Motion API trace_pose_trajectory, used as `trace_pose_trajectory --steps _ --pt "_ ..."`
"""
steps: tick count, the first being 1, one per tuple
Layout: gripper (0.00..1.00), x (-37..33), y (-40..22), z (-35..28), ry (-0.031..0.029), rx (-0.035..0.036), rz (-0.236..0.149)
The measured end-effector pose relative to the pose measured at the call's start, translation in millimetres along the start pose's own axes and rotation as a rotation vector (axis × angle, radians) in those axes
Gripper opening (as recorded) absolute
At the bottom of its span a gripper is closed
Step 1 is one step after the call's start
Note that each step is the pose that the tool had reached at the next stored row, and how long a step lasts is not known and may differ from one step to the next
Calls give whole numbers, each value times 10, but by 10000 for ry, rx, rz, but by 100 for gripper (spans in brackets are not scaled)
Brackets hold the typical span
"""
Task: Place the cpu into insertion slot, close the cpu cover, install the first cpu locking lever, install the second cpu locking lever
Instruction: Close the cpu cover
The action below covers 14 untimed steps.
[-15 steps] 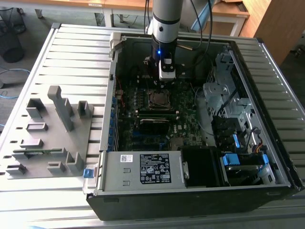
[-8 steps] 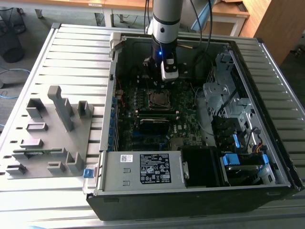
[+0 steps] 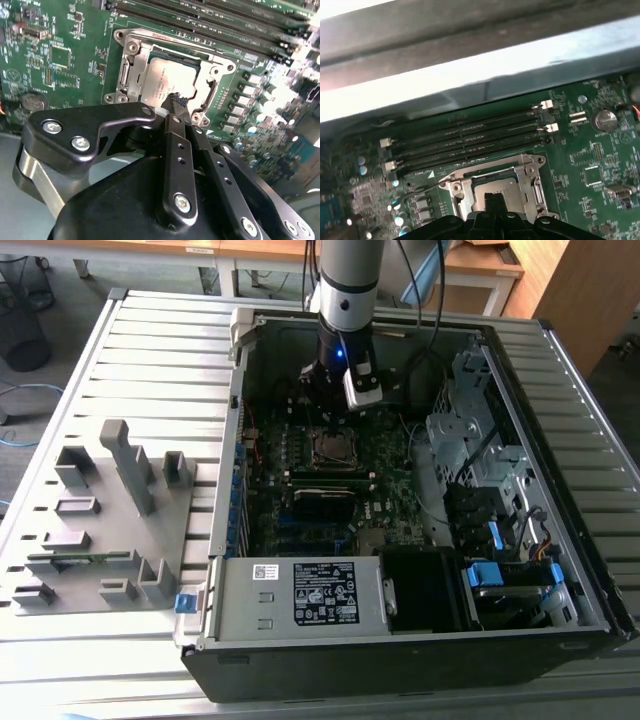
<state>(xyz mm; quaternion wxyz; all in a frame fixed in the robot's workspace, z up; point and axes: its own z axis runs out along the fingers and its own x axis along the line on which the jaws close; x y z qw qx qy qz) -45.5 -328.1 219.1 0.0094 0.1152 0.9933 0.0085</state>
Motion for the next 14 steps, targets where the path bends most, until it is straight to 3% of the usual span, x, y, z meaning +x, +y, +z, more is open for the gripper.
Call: trace_pose_trajectory --steps 8,14 --pt "10 0 0 5 11 33 -1243" --pt "10 1 0 4 -1 114 -1314"
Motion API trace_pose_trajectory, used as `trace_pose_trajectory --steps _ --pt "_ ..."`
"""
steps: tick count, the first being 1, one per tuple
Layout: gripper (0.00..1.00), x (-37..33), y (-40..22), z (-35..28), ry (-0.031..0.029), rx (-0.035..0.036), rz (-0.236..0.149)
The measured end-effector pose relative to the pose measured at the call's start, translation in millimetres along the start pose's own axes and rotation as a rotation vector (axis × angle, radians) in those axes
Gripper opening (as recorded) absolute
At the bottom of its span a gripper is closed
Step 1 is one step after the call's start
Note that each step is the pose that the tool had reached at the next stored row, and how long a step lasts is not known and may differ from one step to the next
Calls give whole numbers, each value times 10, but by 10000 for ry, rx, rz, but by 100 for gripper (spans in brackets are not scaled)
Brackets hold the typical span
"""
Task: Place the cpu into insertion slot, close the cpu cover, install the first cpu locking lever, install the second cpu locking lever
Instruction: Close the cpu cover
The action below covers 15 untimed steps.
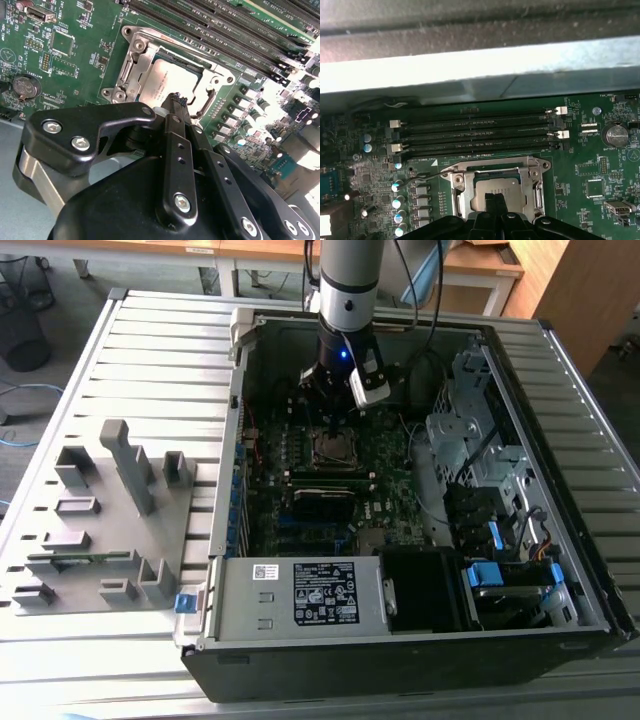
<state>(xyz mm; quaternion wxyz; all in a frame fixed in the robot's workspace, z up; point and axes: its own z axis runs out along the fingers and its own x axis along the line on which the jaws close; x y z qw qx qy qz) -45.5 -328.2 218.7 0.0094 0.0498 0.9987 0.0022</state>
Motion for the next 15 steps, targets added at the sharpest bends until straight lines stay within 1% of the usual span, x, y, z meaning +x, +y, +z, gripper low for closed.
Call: trace_pose_trajectory --steps 4,11,15 --pt "10 0 1 -2 0 2 0" --pt "10 -1 0 -34 0 3 0" --pt "10 -1 0 -41 0 3 0"
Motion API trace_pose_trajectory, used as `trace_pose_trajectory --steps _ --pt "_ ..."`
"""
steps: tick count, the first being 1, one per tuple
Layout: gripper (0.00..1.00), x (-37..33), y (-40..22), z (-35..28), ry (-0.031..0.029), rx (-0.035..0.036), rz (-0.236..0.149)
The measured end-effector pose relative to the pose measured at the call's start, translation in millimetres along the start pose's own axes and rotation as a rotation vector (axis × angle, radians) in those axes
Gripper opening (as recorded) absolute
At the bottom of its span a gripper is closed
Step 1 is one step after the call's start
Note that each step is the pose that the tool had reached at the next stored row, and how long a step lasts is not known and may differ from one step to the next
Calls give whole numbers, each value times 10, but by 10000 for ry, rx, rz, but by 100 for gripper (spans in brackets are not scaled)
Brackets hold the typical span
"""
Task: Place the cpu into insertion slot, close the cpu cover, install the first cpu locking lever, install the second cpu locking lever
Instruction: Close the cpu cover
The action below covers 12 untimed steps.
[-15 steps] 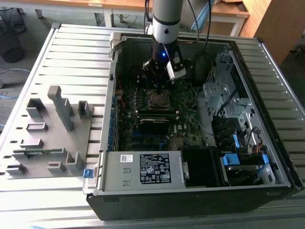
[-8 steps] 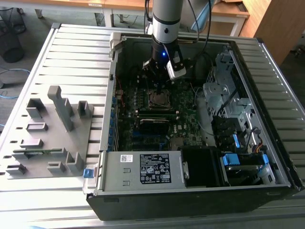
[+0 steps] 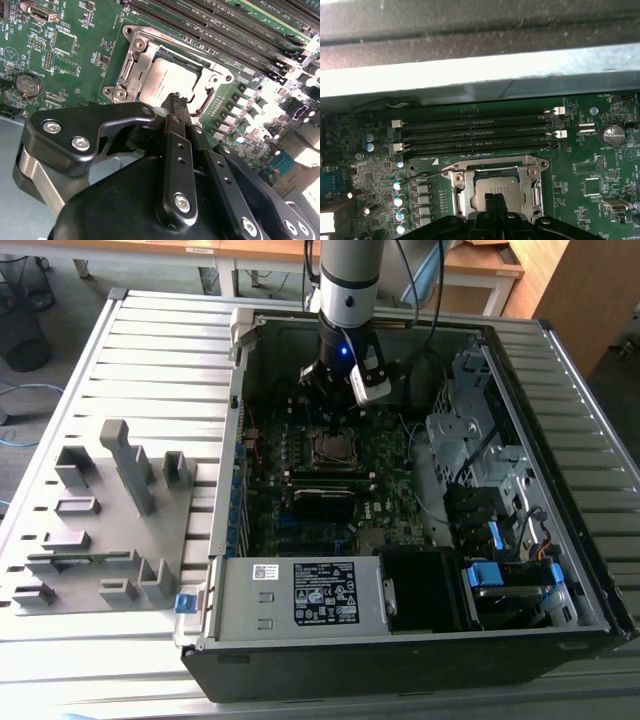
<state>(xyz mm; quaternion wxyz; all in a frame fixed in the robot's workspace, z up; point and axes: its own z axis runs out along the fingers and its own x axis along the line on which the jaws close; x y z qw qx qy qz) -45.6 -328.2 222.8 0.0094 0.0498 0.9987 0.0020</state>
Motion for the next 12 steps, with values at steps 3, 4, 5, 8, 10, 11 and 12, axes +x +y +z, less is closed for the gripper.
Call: trace_pose_trajectory --steps 3,4,5,8,10,11,12 --pt "10 0 0 -3 0 0 0" --pt "10 0 0 -3 -1 0 0" --pt "10 0 0 -3 -1 0 0" --pt "10 0 -5 -5 2 5 -1" --pt "10 -2 -16 -4 0 6 -2" --pt "10 -3 -26 -4 -1 10 -1" --pt "10 -4 -36 -3 -1 12 -1"
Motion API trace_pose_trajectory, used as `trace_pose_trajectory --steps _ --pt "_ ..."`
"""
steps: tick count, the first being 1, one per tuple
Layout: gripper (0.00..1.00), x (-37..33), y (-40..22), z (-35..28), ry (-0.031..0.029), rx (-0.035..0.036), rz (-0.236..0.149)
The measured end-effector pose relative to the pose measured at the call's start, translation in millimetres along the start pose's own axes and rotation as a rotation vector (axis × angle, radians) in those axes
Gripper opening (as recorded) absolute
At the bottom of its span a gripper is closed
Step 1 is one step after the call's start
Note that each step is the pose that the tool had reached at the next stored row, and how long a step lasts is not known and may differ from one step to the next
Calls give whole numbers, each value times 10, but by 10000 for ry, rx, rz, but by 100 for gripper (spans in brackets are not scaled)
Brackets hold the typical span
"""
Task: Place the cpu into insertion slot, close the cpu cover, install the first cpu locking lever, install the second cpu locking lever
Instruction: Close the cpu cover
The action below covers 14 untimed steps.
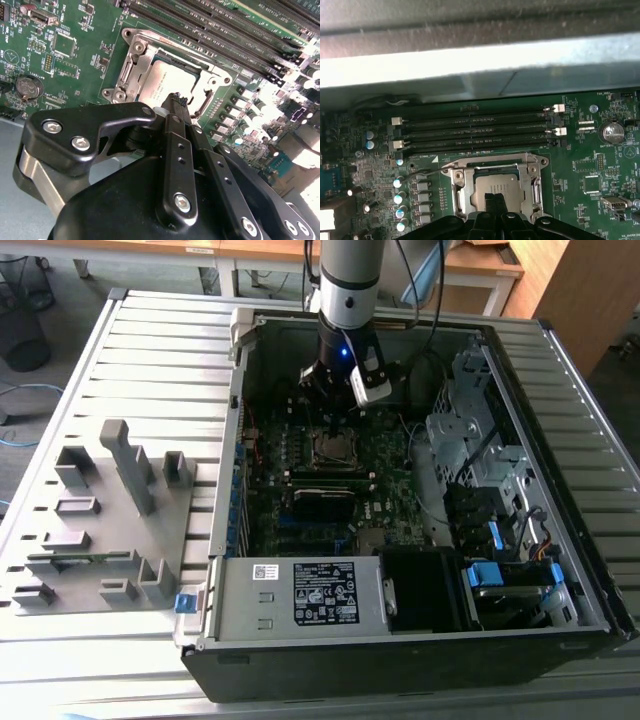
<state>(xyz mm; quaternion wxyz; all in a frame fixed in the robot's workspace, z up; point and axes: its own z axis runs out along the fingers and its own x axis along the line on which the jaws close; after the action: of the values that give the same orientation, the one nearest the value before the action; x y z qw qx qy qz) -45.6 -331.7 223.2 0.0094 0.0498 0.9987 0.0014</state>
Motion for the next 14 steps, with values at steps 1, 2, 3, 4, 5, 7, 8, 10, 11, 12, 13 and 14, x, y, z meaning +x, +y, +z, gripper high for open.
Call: trace_pose_trajectory --steps 1,2,3,4,5,7,8,10,11,12,13,14 --pt "10 -1 -10 0 -1 1 0" --pt "10 -2 -19 0 0 5 0" --pt "10 -1 -22 0 -1 8 0" --pt "10 0 -22 0 -9 11 1" --pt "10 2 -22 2 -39 9 -4" --pt "10 5 -24 9 -157 -6 -46" --pt "10 5 -26 12 -187 -9 -81" --pt "10 6 -30 16 -189 1 -131" --pt "10 5 -33 18 -190 11 -152" --pt "10 5 -39 21 -189 19 -180" --pt "10 5 -46 27 -189 18 -224" --pt "10 4 -50 33 -190 16 -272"
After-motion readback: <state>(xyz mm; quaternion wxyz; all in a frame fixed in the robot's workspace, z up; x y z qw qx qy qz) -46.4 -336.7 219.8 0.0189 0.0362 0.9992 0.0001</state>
